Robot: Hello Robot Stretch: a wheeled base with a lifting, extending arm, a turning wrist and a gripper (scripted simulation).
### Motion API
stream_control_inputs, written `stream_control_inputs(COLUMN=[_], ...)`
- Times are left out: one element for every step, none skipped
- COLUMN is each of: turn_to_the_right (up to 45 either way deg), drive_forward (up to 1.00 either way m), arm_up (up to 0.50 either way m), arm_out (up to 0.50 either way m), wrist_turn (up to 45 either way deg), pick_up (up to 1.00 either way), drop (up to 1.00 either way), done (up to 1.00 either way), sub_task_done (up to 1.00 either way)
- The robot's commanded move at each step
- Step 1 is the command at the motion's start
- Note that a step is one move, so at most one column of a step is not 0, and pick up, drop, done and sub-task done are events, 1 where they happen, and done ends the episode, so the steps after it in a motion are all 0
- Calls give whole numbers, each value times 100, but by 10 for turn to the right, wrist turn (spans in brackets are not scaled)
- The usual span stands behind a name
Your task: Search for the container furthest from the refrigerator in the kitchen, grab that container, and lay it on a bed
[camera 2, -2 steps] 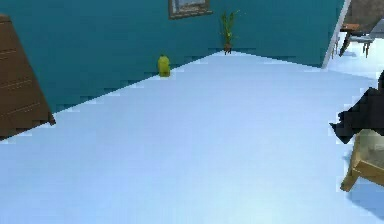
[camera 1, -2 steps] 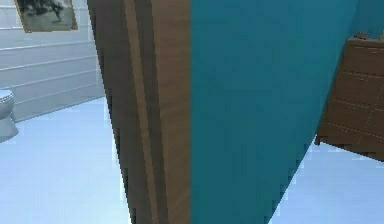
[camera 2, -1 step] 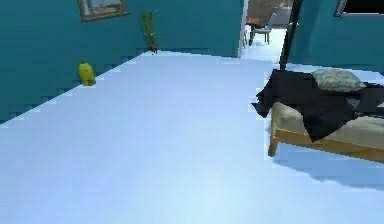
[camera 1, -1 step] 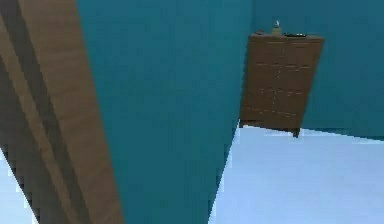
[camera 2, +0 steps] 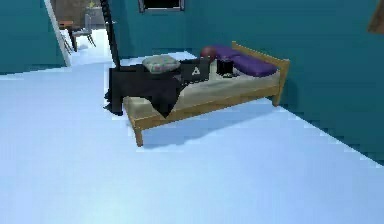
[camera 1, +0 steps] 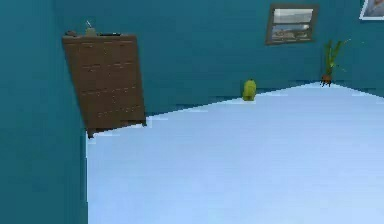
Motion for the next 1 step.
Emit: stream_control_inputs(turn_to_the_right=[450], drive_forward=[0], arm_up=[0], arm_out=[0], wrist_turn=[0], pick_up=[0], drop=[0], done=[0], sub_task_done=[0])
